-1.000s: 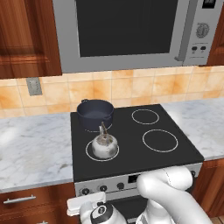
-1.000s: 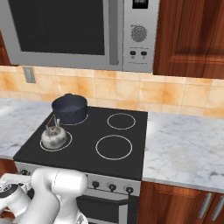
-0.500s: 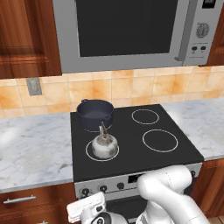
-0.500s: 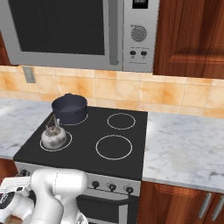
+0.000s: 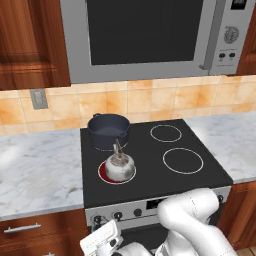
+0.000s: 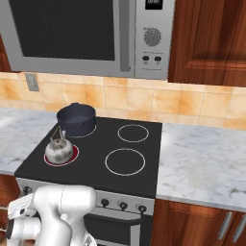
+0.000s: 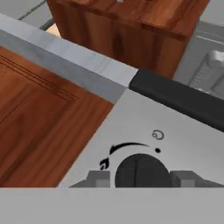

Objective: Pick the kettle from the counter and place it on a stove burner. Then turn the burner on.

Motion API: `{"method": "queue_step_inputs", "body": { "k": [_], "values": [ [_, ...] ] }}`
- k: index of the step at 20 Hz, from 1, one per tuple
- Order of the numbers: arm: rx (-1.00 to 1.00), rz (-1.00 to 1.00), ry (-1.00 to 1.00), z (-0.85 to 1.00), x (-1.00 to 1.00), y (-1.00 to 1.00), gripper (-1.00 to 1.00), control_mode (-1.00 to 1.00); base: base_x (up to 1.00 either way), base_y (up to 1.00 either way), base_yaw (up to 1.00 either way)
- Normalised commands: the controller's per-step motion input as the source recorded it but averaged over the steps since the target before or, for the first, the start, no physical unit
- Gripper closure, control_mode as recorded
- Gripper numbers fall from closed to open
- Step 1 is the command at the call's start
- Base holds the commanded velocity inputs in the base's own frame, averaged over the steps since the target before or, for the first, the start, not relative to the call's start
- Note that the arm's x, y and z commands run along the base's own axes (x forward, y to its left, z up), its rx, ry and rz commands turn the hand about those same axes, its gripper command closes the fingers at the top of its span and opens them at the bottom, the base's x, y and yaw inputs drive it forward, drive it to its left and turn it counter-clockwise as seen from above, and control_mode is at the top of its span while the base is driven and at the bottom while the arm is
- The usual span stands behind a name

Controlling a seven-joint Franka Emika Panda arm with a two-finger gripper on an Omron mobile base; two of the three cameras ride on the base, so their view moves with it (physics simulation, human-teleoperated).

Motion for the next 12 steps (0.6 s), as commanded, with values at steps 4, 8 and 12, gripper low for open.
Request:
{"method": "queue_step_inputs", "body": {
  "k": [4,8,12],
  "values": [
    [-0.44,0.42,0.33,-0.71,0.31,0.29,1.0,-1.0,0.0,0.0,0.0],
    [-0.46,0.4,0.41,-0.7,0.24,0.36,1.0,-1.0,0.0,0.0,0.0],
    [-0.43,0.45,0.39,-0.63,0.1,0.32,1.0,-1.0,0.0,0.0,0.0]
  ]
}}
